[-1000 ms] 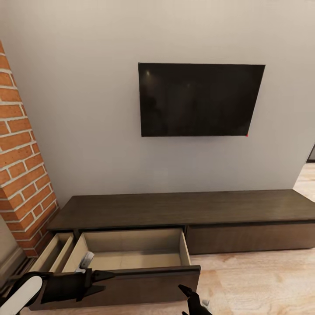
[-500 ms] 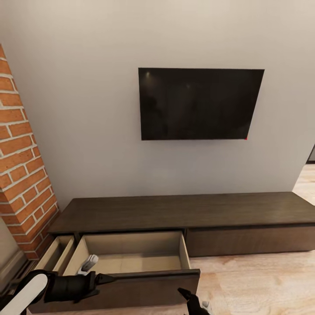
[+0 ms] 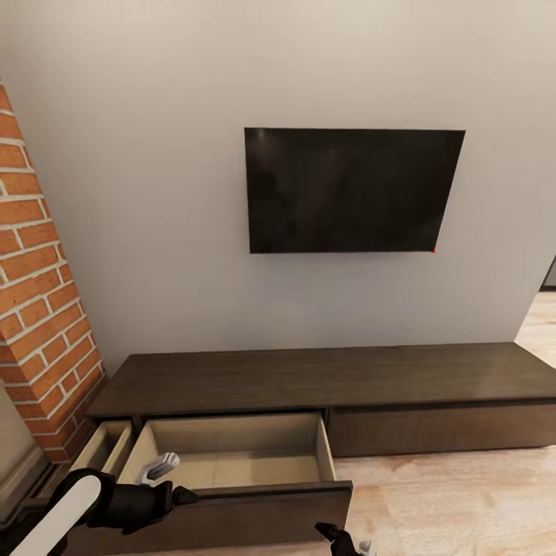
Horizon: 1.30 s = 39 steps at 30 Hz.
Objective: Place each of the two pumpkins and all three candles from the living room inside a cabinet in the living room (use any cabinet), then make sure every cabinet is closed, and position the cauldron so it is next to a table in the living room.
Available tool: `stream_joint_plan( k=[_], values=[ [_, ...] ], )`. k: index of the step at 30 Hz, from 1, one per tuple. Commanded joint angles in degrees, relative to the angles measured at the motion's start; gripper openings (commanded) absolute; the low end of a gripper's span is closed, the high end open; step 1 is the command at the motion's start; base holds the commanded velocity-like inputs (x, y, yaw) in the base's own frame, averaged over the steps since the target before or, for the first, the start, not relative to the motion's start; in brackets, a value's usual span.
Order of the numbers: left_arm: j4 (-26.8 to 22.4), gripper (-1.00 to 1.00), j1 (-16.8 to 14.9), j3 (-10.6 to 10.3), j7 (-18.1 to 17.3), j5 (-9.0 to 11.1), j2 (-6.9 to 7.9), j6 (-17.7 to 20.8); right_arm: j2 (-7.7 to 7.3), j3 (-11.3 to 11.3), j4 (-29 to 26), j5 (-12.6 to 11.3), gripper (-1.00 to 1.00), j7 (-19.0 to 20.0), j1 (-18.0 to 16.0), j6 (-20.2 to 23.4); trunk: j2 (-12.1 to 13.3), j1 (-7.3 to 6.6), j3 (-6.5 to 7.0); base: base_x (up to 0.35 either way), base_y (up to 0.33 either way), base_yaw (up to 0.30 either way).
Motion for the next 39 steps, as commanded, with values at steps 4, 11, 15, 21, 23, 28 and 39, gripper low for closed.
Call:
stream_joint_plan(
  k=[4, 11, 15, 21, 23, 28, 39],
  values=[
    [0.0, 1.00, -0.4, -0.1, 7.3, 0.5, -1.01, -2.6, 0.00, 0.3, -0.1, -0.2, 1.00, 0.0, 0.0, -1.1, 1.6, -0.89, 0.66, 0.000, 0.000, 0.000],
    [0.2, 1.00, -0.8, -0.1, 12.2, -8.0, -2.38, -5.4, 0.06, 0.3, 0.3, -0.2, 1.00, -0.2, 0.0, -4.3, 4.4, -2.43, 1.92, 0.000, 0.000, 0.000],
    [0.7, 1.00, -0.9, -0.1, 12.5, -14.9, -4.12, -7.3, 0.07, 0.4, 0.3, 0.8, 1.00, -2.6, 0.0, -5.5, 6.0, -3.31, 2.64, 0.000, 0.000, 0.000],
    [2.1, 1.00, -1.0, -0.1, 12.7, -24.5, -7.39, -8.0, 0.07, 0.4, -0.4, 6.0, 1.00, -7.2, 0.0, -6.6, 8.4, -4.62, 3.72, 0.000, 0.000, 0.000],
    [2.8, 1.00, -1.2, -0.1, 12.7, -25.6, -7.83, -8.3, 0.07, 0.4, -0.3, 6.8, 1.00, -7.5, 0.0, -7.6, 9.2, -5.06, 4.07, 0.000, 0.000, 0.000],
    [3.8, 1.00, -1.4, -0.1, 12.8, -27.3, -8.09, -9.6, 0.10, 0.3, -0.1, 7.3, 1.00, -9.9, 0.0, -8.9, 11.2, -6.16, 4.97, 0.000, 0.000, 0.000],
    [4.0, 1.00, -1.4, -0.1, 12.8, -28.9, -8.13, -10.0, 0.34, 0.2, -0.5, 12.9, 1.00, -18.4, 0.0, -11.1, 15.6, -8.58, 6.95, 0.000, 0.000, 0.000]
  ],
)
